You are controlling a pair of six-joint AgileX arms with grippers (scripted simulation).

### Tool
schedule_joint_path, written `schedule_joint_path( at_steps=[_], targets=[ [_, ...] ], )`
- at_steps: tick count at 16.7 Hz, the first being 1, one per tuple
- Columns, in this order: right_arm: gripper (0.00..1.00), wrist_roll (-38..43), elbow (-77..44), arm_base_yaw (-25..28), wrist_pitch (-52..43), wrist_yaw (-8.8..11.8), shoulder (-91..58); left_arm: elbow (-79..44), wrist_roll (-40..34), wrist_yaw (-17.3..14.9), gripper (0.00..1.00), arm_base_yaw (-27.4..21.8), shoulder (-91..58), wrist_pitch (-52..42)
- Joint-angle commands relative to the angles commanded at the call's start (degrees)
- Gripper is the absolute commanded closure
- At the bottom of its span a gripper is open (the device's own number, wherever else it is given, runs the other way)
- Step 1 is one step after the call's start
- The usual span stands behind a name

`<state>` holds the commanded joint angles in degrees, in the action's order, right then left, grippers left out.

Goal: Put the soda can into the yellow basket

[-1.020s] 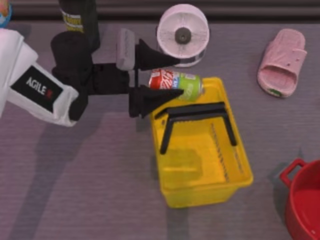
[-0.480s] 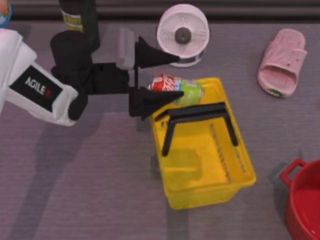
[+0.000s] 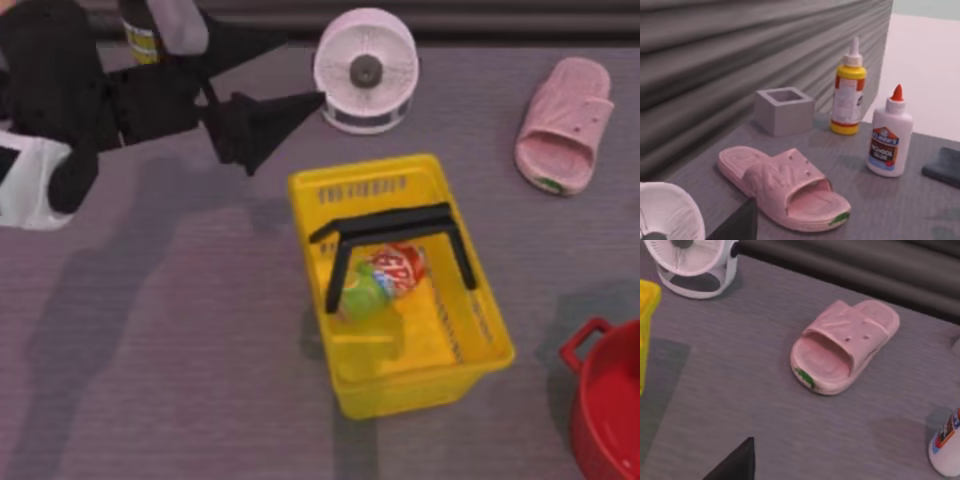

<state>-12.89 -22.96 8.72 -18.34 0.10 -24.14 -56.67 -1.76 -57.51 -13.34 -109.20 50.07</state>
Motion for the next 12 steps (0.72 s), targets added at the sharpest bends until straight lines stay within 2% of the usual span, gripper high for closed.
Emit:
schedule_joint_path(
  at_steps=[6,12],
  targets=[
    [0.0,-16.1,-32.2,10.6,-23.0,0.0,-35.4,17.2,-2.6,18.7,0.0,5.6,34.4,-17.1],
    [0.0,-32.0,-64.6,21.1,-45.3,0.1,-71.6,37.3,-2.1,38.0,0.0,10.5,73.6,-35.1]
  ],
)
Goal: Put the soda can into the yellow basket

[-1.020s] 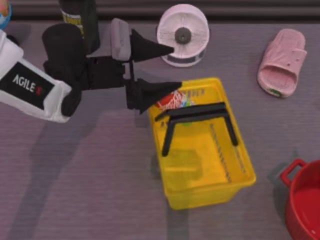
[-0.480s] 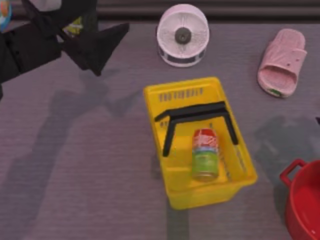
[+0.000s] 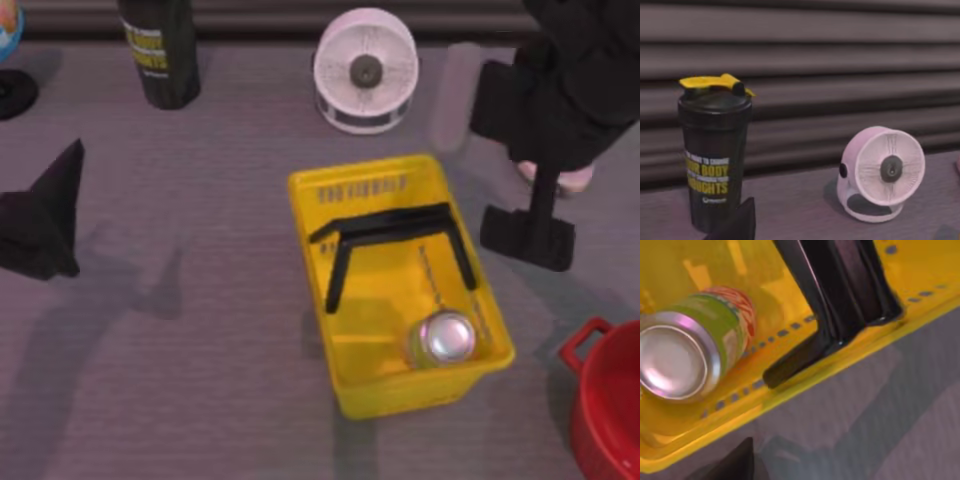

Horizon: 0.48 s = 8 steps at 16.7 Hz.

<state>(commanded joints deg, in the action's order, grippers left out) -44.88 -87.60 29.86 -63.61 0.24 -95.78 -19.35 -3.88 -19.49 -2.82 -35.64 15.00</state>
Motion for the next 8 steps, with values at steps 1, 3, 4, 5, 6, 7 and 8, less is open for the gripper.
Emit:
schedule_joint_path(
  at_steps=[1,3,4,5,6,7,8],
  targets=[
    [0.0,-2.3,-4.7,1.5,-3.0,0.0,-5.0,3.1,0.4,2.9,0.0,0.7,6.0,-2.6],
    [0.0,-6.4,-13.2,4.2,-8.5,-0.1,-13.9,8.6,1.2,8.3,0.0,1.8,16.6,-7.1],
    [0.0,-8.3,-17.2,5.5,-11.0,-0.1,-17.8,11.0,1.7,10.7,0.0,2.4,21.1,-8.9],
    [0.0,-10.0,-20.5,6.6,-13.1,-0.2,-21.0,13.2,2.2,12.9,0.0,2.8,25.0,-10.6],
    [0.0,-11.4,-23.4,7.5,-14.8,-0.2,-23.7,15.1,2.6,14.8,0.0,3.2,28.3,-12.0],
    [0.0,-12.6,-26.0,8.3,-16.4,-0.3,-25.9,16.6,3.0,16.5,0.0,3.5,31.0,-13.1],
    [0.0,-13.5,-27.7,8.9,-17.5,-0.3,-27.4,17.8,3.4,17.8,0.0,3.7,33.1,-14.0]
  ],
)
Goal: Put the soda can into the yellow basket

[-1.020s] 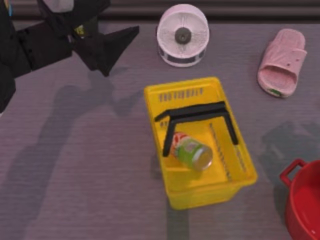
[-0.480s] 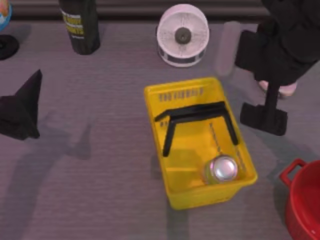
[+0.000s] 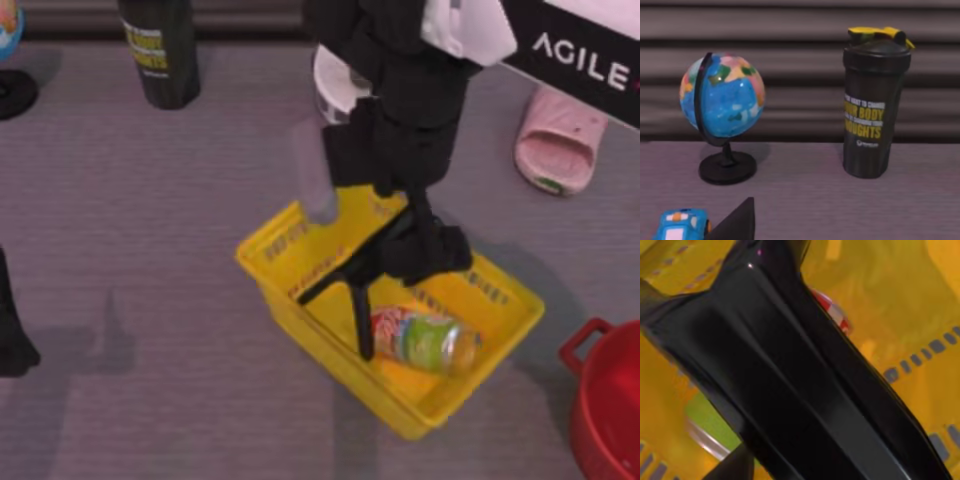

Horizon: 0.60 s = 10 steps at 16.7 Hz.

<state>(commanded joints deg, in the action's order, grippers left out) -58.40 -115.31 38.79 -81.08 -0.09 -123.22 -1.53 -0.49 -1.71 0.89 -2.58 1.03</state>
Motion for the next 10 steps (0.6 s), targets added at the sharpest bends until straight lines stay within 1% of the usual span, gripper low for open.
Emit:
schedule_joint_path(
  at_steps=[1,3,8,10],
  targets=[
    [0.0,-0.6,-1.2,0.4,-0.8,0.0,-1.1,0.9,0.3,1.0,0.0,0.2,1.5,-0.6],
    [0.0,-1.1,-2.2,0.7,-1.3,-0.1,-1.9,1.5,0.5,1.7,0.0,0.3,2.6,-1.0],
    [0.0,-1.2,-2.1,0.6,-1.1,-0.1,-1.9,1.5,0.5,1.7,0.0,0.3,2.6,-1.0],
    [0.0,-1.2,-0.1,0.7,0.7,-0.1,-1.7,1.5,0.5,1.7,0.0,0.3,2.6,-1.0]
  ],
)
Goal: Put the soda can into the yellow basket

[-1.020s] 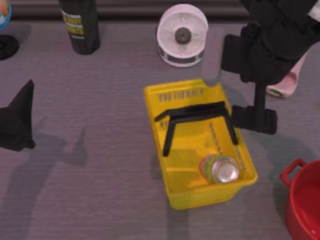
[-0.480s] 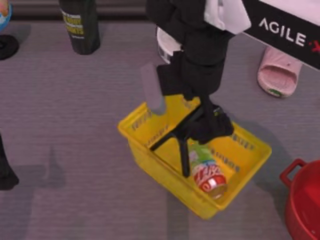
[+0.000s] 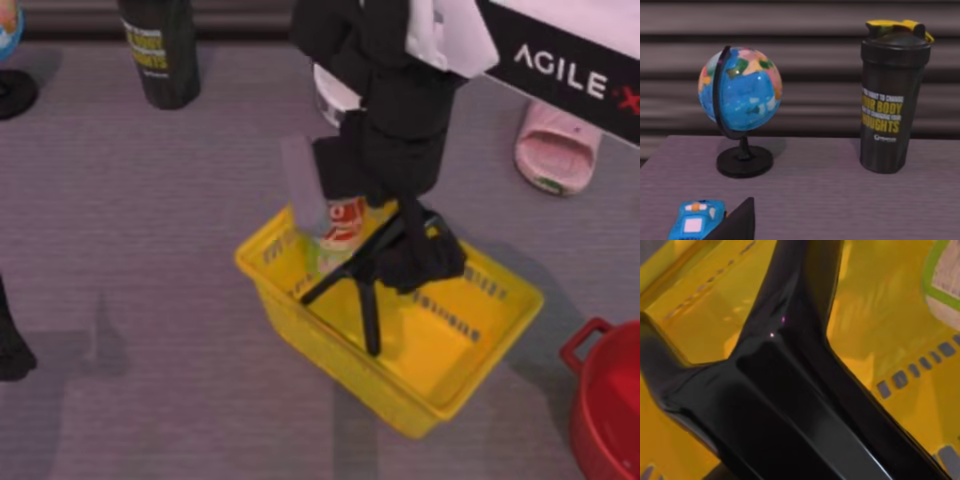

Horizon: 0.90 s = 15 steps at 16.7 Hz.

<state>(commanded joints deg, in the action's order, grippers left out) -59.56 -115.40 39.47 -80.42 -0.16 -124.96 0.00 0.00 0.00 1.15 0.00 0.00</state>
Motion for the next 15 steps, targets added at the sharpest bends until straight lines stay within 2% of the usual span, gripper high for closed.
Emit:
schedule_joint_path(
  at_steps=[6,15],
  targets=[
    [0.0,0.1,3.0,0.1,2.8,0.0,0.2,0.0,0.0,0.0,0.0,0.0,0.0,0.0],
    [0.68,0.1,3.0,0.1,2.8,0.0,0.2,0.0,0.0,0.0,0.0,0.0,0.0,0.0]
  ],
)
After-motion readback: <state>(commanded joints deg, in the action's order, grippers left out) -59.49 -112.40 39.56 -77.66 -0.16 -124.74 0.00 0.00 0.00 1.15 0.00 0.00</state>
